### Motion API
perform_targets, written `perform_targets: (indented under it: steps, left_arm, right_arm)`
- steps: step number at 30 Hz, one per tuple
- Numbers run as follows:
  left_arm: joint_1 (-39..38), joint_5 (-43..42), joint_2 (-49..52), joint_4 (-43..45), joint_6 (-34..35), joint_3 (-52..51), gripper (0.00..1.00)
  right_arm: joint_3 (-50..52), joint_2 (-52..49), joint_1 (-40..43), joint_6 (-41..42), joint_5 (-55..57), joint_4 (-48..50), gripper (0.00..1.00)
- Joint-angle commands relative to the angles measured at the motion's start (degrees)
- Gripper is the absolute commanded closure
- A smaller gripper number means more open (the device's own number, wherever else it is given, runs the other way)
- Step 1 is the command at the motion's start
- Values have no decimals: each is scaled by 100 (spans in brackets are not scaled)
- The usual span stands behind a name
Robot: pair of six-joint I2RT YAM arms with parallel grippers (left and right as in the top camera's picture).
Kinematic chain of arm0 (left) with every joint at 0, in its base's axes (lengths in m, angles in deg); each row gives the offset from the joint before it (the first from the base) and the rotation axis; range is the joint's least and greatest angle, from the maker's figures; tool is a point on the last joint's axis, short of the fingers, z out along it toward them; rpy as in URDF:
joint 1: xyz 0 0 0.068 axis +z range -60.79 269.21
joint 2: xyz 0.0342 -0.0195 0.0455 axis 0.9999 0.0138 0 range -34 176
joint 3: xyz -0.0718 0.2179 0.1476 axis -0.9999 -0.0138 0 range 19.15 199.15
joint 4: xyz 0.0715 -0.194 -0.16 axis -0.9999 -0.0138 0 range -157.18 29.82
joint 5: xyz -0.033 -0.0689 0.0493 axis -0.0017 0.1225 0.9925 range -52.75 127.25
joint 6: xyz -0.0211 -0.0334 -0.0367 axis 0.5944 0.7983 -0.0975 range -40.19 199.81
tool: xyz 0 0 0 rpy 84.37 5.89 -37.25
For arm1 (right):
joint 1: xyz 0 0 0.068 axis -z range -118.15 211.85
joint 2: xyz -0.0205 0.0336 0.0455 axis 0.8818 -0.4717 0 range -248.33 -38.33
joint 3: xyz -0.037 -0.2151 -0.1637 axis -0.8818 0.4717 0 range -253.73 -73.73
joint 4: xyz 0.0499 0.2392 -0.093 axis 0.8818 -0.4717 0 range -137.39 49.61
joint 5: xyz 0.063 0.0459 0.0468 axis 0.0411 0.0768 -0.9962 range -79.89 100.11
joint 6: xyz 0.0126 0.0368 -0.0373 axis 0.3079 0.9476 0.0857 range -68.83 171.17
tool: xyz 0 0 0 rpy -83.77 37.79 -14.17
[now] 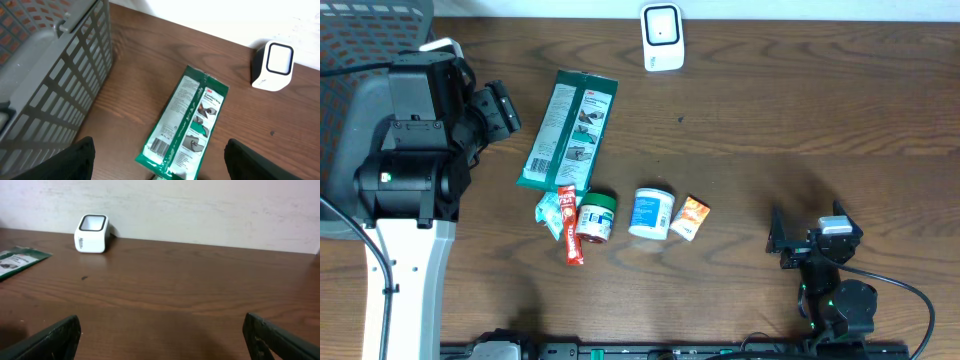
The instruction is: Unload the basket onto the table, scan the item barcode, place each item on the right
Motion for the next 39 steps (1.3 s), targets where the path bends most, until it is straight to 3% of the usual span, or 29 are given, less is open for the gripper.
perform_targets:
  steps: [1,22,29,35,39]
  left_arm:
    - [24,48,-50,0,-76,94,20]
    - [24,46,-50,0,-76,94,20]
    - [24,48,-50,0,-74,94,20]
    - [24,48,-50,0,-74,94,20]
    - [24,46,-50,0,-76,94,20]
  right_arm:
    - [4,24,46,-24,-7,-33,1]
    - [4,24,46,-15,-15,-13,1]
    - [4,24,44,15,-802,44,1]
    - [-114,24,46,728,-1217,50,1]
    - [-859,-37,46,944,-1318,-452,1]
